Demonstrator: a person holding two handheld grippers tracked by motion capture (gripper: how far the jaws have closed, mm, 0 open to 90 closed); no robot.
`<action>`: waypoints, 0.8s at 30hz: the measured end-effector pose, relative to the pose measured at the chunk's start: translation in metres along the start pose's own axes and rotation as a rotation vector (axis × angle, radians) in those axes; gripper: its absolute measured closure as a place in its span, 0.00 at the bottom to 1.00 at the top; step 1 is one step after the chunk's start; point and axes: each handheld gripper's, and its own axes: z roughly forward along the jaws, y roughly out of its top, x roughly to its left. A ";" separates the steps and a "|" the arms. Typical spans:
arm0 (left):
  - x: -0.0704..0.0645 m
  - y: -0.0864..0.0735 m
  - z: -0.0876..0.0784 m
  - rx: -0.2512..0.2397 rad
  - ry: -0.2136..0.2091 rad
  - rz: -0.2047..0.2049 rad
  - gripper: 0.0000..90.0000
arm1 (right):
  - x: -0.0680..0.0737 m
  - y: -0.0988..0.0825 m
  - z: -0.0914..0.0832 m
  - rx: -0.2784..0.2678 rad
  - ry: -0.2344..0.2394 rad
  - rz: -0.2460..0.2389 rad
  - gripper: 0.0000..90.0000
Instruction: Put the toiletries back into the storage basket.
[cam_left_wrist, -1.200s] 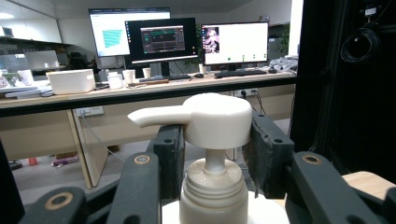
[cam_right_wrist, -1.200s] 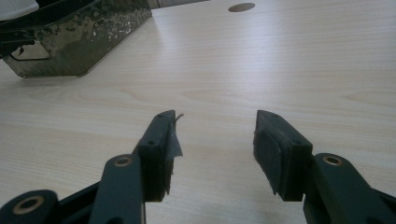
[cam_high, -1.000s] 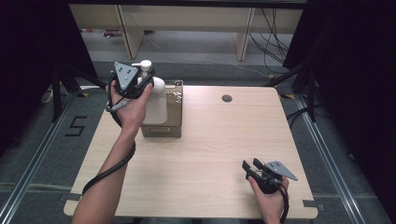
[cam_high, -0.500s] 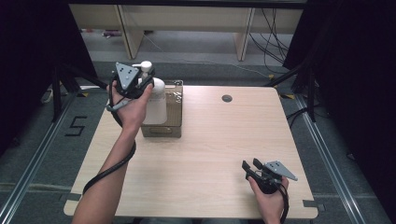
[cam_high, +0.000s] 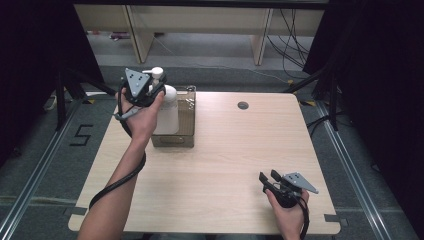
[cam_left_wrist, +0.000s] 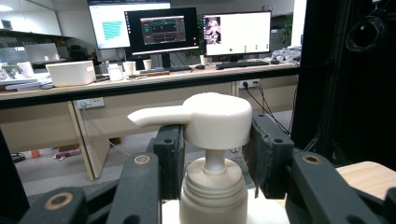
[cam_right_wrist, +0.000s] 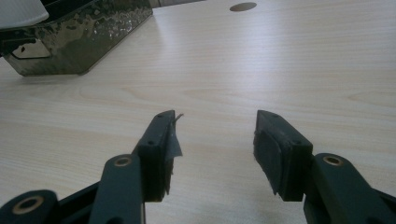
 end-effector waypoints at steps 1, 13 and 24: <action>0.000 0.000 0.000 0.000 0.001 0.000 0.66 | 0.000 0.000 0.001 0.000 0.006 0.003 0.55; -0.001 -0.003 0.000 0.007 0.001 -0.004 0.66 | 0.000 0.000 0.000 0.006 0.000 0.002 0.55; -0.001 -0.009 0.001 0.024 0.007 -0.006 0.66 | 0.000 0.000 0.000 0.006 0.000 0.000 0.55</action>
